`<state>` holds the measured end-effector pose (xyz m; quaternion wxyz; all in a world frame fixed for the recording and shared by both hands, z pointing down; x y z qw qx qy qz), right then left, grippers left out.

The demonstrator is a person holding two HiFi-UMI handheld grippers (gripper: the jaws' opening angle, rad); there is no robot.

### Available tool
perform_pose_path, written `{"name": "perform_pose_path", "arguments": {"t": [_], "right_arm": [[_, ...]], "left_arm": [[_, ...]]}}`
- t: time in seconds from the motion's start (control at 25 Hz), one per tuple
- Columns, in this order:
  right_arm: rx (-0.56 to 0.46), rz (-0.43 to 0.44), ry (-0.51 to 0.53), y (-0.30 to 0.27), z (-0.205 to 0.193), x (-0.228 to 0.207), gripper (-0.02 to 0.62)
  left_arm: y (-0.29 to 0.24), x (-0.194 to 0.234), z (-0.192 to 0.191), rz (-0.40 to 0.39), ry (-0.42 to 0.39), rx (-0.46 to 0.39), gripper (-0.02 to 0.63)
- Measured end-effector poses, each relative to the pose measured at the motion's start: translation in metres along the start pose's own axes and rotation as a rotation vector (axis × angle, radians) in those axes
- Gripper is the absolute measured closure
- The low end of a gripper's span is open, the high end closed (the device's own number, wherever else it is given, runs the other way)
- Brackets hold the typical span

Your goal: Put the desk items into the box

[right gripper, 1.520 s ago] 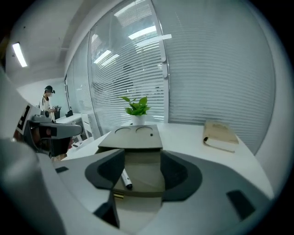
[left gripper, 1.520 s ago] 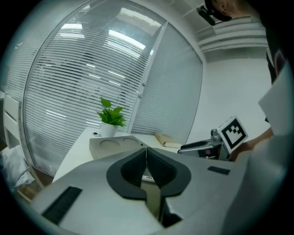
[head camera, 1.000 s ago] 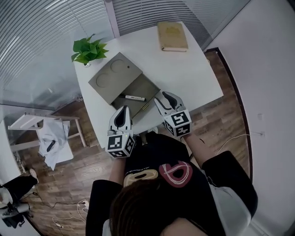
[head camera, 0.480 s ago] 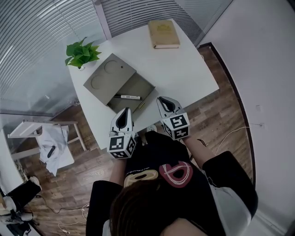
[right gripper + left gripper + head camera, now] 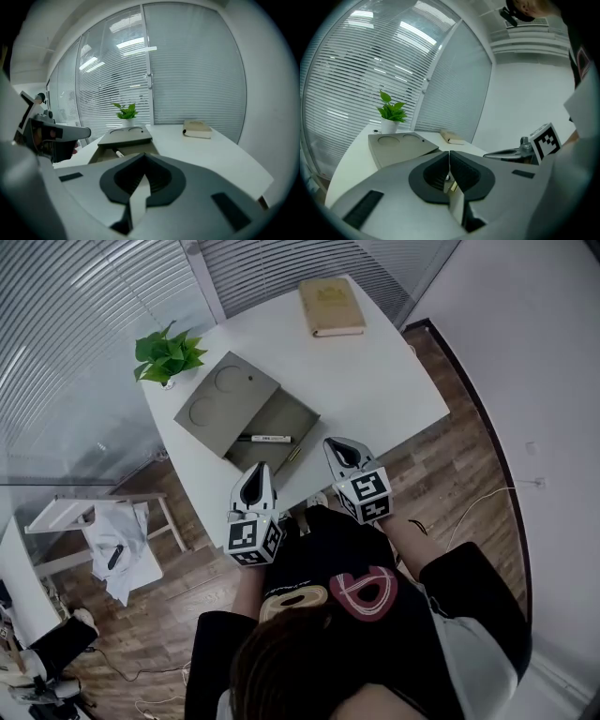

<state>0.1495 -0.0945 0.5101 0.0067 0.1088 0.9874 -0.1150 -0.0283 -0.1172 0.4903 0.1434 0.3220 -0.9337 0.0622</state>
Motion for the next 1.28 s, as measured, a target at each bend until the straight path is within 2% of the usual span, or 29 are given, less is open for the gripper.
{"name": "perform_pose_path", "arguments": {"t": [0.68,1.28], "right_arm": [[-0.033,-0.023,0.048,-0.007,0.013,0.002,0.588],[-0.033,0.006,0.081,-0.012,0.015,0.006,0.588]], "left_arm": [[-0.004,0.009,0.004,-0.018,-0.019,-0.003,0.586],[-0.002,0.013,0.006,0.000,-0.023,-0.018,0.586]]}}
Point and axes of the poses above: the fingertips, and each gripper's own axes: y backward along the fingers, x to its left, z out of its top, the point moved 4 cm from there along y, backward along the fingers, and after that the axes turned 15 degrees about -x, right-handed, at the moved point
